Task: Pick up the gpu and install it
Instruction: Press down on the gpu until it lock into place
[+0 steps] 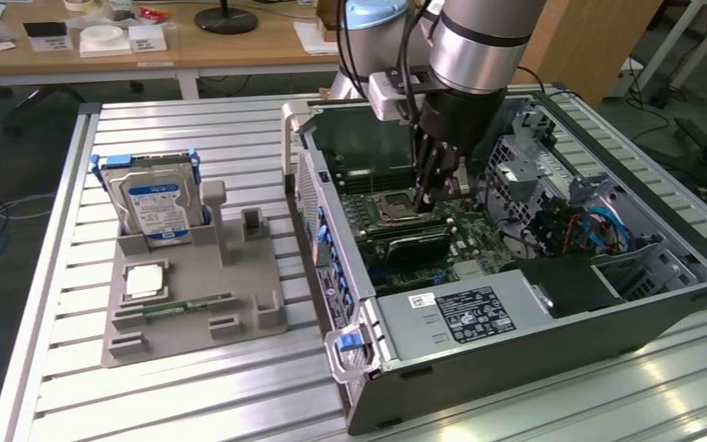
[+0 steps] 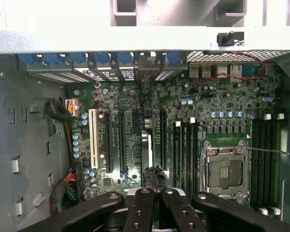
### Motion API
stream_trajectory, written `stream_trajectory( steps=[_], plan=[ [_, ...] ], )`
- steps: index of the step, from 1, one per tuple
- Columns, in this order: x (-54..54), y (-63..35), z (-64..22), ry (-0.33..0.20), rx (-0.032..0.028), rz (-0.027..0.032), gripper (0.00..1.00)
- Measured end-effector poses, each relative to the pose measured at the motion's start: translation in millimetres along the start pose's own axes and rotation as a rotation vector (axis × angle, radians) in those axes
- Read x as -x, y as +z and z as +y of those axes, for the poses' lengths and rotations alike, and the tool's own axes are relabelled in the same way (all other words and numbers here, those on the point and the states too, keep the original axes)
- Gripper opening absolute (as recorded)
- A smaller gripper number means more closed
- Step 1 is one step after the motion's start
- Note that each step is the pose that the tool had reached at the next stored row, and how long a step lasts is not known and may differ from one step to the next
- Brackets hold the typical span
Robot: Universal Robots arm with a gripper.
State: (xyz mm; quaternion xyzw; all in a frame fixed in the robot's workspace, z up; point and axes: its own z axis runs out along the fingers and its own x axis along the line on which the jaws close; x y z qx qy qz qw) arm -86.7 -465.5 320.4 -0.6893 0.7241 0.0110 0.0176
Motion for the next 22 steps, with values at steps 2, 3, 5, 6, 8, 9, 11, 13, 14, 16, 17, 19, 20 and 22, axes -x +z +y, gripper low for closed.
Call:
stream_trajectory(
  steps=[2, 3, 5, 6, 8, 9, 11, 13, 14, 16, 17, 19, 20, 22],
  plan=[
    [0.0, 0.1, 0.0, 0.000, 0.0000, 0.0000, 0.11],
    [0.0, 0.3, 0.0, 0.000, 0.0000, -0.0001, 0.11],
    [0.0, 1.4, 0.0, 0.000, -0.0001, -0.0004, 0.11],
    [-0.1, 1.8, 0.0, 0.000, 0.0000, -0.0001, 0.11],
    [-0.1, 3.4, 0.0, 0.000, 0.0000, -0.0001, 0.11],
    [-0.2, 4.2, 0.0, 0.000, 0.0000, -0.0001, 0.11],
    [-0.2, 5.0, 0.0, 0.000, 0.0000, 0.0001, 0.11],
    [-0.2, 4.9, 0.0, 0.000, 0.0001, 0.0002, 0.11],
    [-0.2, 5.1, 0.0, 0.000, 0.0000, 0.0000, 0.11],
    [-0.2, 5.1, 0.0, 0.000, 0.0001, 0.0000, 0.11],
    [-0.2, 5.2, 0.1, 0.000, 0.0000, -0.0001, 0.11],
    [-0.2, 5.9, 0.0, 0.000, -0.0001, -0.0004, 0.11],
    [-0.2, 6.5, 0.0, 0.000, -0.0001, -0.0003, 0.11],
    [-0.3, 7.4, 0.1, 0.000, 0.0000, 0.0000, 0.11]
  ],
)
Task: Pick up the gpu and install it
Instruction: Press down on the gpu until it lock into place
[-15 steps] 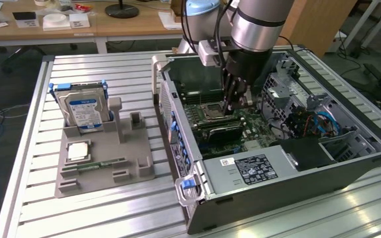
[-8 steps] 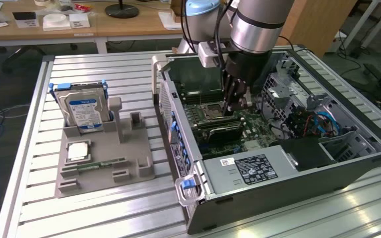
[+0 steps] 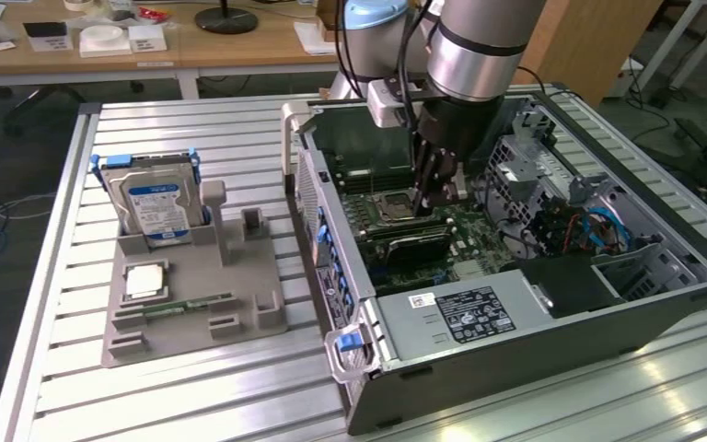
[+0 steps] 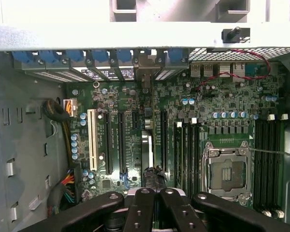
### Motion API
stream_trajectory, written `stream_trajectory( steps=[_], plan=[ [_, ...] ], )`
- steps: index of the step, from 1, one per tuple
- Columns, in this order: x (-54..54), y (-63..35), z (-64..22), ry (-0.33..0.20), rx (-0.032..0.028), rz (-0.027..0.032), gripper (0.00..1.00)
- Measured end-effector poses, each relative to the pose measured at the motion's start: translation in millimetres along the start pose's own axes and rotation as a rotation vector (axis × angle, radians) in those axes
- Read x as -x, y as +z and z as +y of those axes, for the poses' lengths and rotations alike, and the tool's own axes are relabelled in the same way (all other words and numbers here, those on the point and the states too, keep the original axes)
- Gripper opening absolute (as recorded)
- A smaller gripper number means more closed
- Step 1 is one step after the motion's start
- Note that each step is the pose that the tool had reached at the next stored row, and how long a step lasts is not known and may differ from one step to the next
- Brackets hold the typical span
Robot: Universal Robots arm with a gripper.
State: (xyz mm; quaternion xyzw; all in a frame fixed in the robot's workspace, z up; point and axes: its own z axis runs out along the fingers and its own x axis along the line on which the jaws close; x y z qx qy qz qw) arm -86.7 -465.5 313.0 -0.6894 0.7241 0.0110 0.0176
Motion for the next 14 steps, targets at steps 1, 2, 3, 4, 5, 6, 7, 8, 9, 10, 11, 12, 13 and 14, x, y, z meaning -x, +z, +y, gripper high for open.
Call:
stream_trajectory(
  steps=[1, 2, 3, 4, 5, 6, 7, 8, 9, 10, 11, 12, 13, 14],
  plan=[
    [0.0, 0.0, 0.0, 0.000, 0.0001, 0.0001, 0.11],
    [0.0, 0.0, 0.0, 0.000, 0.0000, 0.0002, 0.11],
    [-0.1, 0.1, 0.1, 0.000, -0.0001, 0.0000, 0.11],
    [-0.6, 0.1, 0.1, 0.000, -0.0001, -0.0001, 0.11],
    [-1.2, 0.1, 0.0, 0.000, -0.0001, -0.0001, 0.11],
    [-1.8, 0.0, 0.0, 0.000, 0.0000, 0.0000, 0.11],
    [-2.0, 0.4, 0.0, 0.000, -0.0001, -0.0003, 0.11],
    [-2.0, 1.3, 0.0, 0.000, -0.0001, -0.0003, 0.11],
    [-2.1, 2.6, 0.0, 0.000, 0.0000, 0.0000, 0.11],
    [-2.2, 3.8, 0.0, 0.000, -0.0001, -0.0001, 0.11],
    [-2.2, 4.4, -0.1, 0.000, 0.0000, 0.0000, 0.11],
    [-2.2, 4.3, 0.0, 0.000, 0.0000, 0.0001, 0.11],
    [-2.2, 4.3, 0.0, 0.000, 0.0001, 0.0002, 0.11],
    [-2.3, 4.4, 0.0, 0.000, 0.0001, 0.0002, 0.11]
  ],
)
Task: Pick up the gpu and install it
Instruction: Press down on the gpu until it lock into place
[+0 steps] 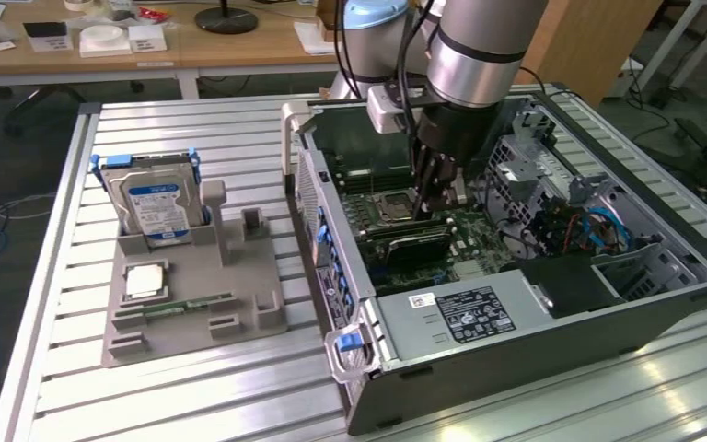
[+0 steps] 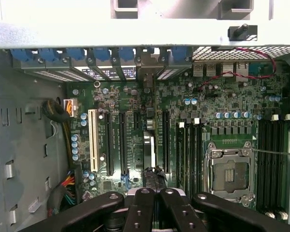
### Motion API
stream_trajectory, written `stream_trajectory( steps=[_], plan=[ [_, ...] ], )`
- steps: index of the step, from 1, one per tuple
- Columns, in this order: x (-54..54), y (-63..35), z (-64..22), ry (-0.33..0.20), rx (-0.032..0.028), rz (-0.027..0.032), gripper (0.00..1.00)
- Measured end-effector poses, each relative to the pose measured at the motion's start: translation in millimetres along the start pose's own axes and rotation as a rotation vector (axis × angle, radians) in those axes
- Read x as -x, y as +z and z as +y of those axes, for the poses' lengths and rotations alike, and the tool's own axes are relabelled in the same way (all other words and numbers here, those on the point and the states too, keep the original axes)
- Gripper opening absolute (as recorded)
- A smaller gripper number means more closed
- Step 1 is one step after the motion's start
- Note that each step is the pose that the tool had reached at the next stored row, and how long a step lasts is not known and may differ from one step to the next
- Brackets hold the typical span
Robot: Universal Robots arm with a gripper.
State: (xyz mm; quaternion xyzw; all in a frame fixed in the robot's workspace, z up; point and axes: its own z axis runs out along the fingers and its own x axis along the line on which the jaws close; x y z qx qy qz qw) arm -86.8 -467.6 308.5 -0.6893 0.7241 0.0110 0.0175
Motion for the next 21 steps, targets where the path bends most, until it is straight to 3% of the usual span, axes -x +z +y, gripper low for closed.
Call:
stream_trajectory(
  steps=[21],
  plan=[
    [-0.2, 6.3, 0.0, 0.000, -0.0001, -0.0002, 0.11]
  ],
)
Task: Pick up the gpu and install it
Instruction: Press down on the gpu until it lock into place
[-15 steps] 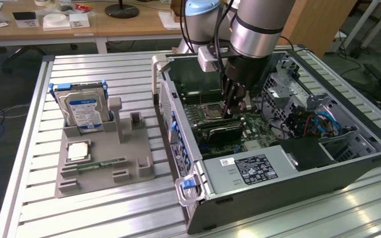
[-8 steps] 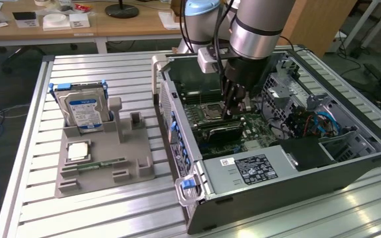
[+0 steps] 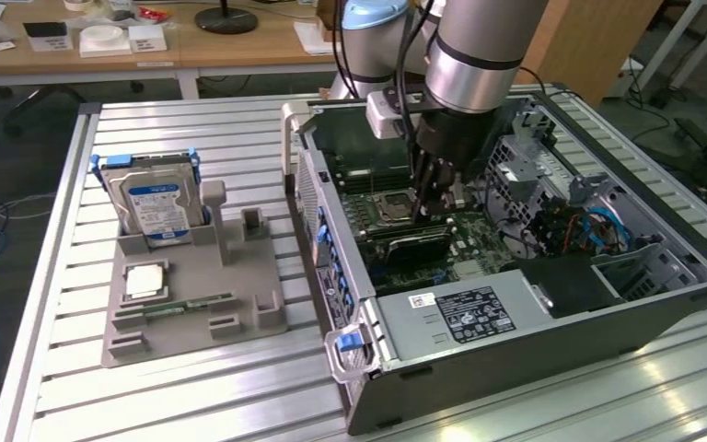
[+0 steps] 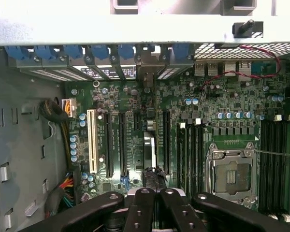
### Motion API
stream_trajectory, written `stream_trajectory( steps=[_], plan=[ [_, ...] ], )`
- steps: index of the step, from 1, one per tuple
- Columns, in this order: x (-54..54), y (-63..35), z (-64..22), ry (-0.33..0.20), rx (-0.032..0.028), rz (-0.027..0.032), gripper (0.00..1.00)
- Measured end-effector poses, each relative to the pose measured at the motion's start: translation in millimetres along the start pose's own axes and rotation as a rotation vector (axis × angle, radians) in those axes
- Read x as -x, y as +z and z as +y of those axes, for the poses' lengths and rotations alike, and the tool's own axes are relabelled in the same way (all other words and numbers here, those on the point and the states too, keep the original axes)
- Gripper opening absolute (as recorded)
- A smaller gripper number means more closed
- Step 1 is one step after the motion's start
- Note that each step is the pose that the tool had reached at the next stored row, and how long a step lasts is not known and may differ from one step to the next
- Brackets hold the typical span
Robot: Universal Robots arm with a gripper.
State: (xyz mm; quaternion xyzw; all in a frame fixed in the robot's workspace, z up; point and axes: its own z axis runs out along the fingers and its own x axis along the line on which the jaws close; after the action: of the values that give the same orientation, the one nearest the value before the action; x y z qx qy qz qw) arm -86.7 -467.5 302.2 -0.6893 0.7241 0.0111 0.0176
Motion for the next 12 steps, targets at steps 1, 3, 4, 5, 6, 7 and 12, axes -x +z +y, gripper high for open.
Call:
stream_trajectory(
  steps=[1, 3, 4, 5, 6, 7, 12],
  plan=[
    [0.0, 0.4, 0.0, 0.000, -0.0001, 0.0000, 0.11],
    [0.0, 0.4, 0.0, 0.000, 0.0001, 0.0002, 0.11],
    [0.0, 0.5, 0.0, 0.000, 0.0000, 0.0001, 0.11],
    [0.0, 0.6, 0.0, 0.000, 0.0000, 0.0000, 0.11],
    [0.0, 0.7, 0.0, 0.000, 0.0000, 0.0000, 0.11],
    [0.0, 0.7, 0.0, 0.000, 0.0000, 0.0000, 0.11],
    [-0.2, 3.9, 0.0, 0.000, 0.0000, -0.0003, 0.11]
  ],
)
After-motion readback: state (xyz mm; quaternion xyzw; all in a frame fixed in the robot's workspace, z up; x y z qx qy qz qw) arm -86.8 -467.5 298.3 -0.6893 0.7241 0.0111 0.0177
